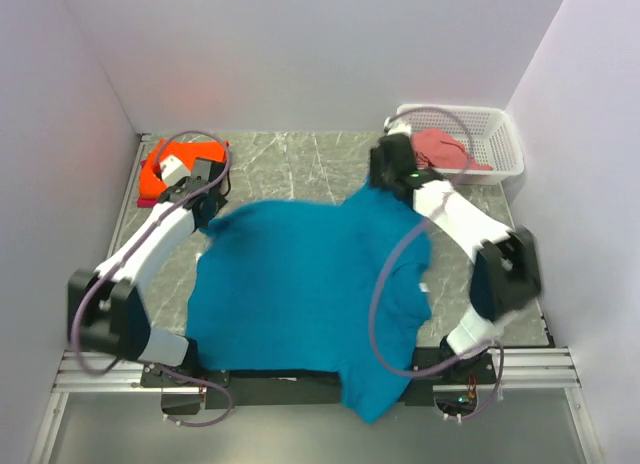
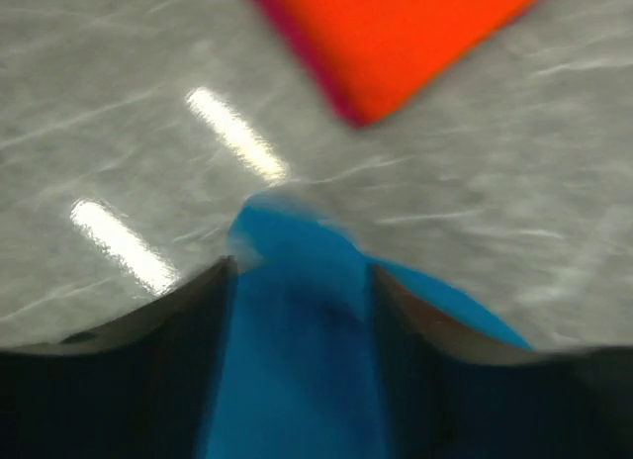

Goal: Fold and stack the t-shirts
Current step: Flatten the tshirt out

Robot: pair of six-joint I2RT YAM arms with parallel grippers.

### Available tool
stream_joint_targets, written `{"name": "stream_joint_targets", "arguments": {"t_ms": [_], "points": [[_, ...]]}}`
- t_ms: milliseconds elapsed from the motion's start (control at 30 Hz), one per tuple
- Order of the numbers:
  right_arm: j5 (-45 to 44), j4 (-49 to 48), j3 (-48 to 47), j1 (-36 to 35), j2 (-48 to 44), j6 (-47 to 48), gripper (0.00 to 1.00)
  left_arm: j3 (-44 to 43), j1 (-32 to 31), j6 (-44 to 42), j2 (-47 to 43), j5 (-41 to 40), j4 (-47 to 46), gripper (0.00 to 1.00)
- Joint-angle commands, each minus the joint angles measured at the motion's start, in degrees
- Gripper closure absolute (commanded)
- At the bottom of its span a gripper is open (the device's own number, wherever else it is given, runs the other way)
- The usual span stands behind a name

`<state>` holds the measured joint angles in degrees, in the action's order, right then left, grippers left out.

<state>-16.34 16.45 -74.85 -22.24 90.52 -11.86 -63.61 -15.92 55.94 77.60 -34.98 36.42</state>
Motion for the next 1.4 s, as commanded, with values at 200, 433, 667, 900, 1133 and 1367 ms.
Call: {"name": "stream_joint_targets", "arguments": {"t_ms": [200, 433, 667, 900, 1133, 1367], "points": [[-4.1, 3.8, -2.9, -4.7, 3.6, -4.3, 0.25, 1.0, 1.9, -2.0, 2.7, 5.8, -2.8, 0.01], [-3.8, 9.6, 5.0, -5.5, -2.2, -12.7, 0.25, 4.1, 1.9, -4.3, 1.9, 9.3, -4.2, 0.01], [8.1, 3.5, 15.1, -6.8, -5.3, -14.4, 0.25, 9.8, 1.9, -4.9, -2.1, 11.7, -7.7, 0.01], [13.6, 1.0, 13.4, -7.6, 2.5, -16.0, 0.24, 14.6, 1.9, -5.8, -4.4, 13.8, -11.4, 0.01], [11.8, 3.9, 8.2, -7.3, 12.7, -16.1, 0.23, 16.7, 1.9, -5.4, -3.5, 13.3, -12.3, 0.0], [9.6, 8.9, 6.4, -4.8, 16.5, -15.7, 0.23, 19.7, 1.9, -7.8, -5.4, 16.3, -17.4, 0.01]]}}
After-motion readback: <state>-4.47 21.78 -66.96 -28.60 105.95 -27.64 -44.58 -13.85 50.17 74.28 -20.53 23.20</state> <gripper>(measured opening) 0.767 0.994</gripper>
